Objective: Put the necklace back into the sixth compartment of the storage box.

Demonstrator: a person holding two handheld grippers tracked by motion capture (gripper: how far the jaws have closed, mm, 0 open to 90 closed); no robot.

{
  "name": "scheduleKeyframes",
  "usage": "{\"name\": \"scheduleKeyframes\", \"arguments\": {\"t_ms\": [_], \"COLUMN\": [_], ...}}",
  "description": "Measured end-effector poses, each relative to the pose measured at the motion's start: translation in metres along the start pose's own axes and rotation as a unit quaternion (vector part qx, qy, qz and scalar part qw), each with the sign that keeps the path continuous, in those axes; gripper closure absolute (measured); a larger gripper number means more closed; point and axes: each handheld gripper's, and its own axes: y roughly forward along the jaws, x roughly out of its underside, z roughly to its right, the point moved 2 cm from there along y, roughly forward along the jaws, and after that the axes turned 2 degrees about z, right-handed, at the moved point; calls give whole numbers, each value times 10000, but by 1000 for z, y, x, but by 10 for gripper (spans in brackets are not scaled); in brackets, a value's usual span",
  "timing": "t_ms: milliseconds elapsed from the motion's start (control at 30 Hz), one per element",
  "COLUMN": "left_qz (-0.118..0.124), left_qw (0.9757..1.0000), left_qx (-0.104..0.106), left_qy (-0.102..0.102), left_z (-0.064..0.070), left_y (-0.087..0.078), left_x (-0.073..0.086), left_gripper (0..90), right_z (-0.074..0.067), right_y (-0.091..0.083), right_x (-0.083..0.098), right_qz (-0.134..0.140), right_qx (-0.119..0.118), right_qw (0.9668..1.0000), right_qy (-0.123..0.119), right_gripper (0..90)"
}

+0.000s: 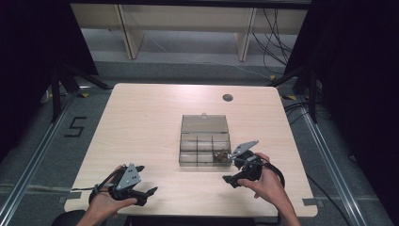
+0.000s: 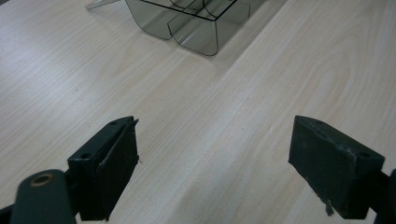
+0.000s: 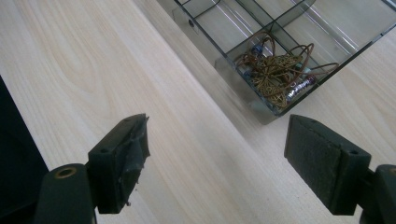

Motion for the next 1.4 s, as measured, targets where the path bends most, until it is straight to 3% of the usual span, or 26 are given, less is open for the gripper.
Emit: {"name": "scheduleKeyframes", "arguments": {"t_ms": [100,133,233,400,433,533,567,633,833,867,933,967,1067,1100,1133,1333,1400], "left_qz": [3,4,1,2,5,-5,1,1,3,7,1,2,5,4,13,17,16], "left_qw": [10000,10000,10000,10000,10000,10000,10000,10000,10000,10000,10000,10000,10000,10000,10000,10000,10000], "left_qx": [1,2,1,0,-6,1,-4,-5,2,-4,3,4,3,3,4,-7,-5], "left_qy": [-3,-3,-3,0,-76,-18,-52,-22,-6,-85,-3,-10,-8,-6,-14,-79,-35], "left_z": [0,0,0,0,1,0,1,0,0,1,0,0,0,0,0,1,0], "left_y": [0,0,0,0,0,0,0,0,0,0,0,0,0,0,0,0,0], "left_x": [0,0,0,0,0,0,0,0,0,0,0,0,0,0,0,0,0], "left_gripper": [151,151,150,151,151,151,150,151,151,150,150,151,151,151,150,151,151], "right_z": [1,2,-1,0,0,-1,-3,-2,-3,-3,-4,-2,-4,-3,-4,-4,-5], "right_y": [1,2,1,2,2,1,3,4,4,3,2,2,2,5,2,3,2], "right_x": [1,1,3,6,7,9,10,11,14,14,15,16,18,18,20,24,26], "right_qz": [38,128,94,166,207,178,174,246,205,214,214,257,247,358,276,427,322], "right_qx": [108,6,-1,73,9,29,181,-50,120,46,52,-22,10,122,4,4,70], "right_qw": [9999,9997,10000,9998,9997,9998,9997,9997,9997,9998,9998,9996,9997,9993,9996,9991,9994], "right_qy": [-66,-197,-32,-79,-135,-72,52,-57,19,-19,33,-113,6,-22,8,-26,83], "right_gripper": [227,228,227,227,227,227,225,226,224,224,224,224,224,224,224,222,219]}}
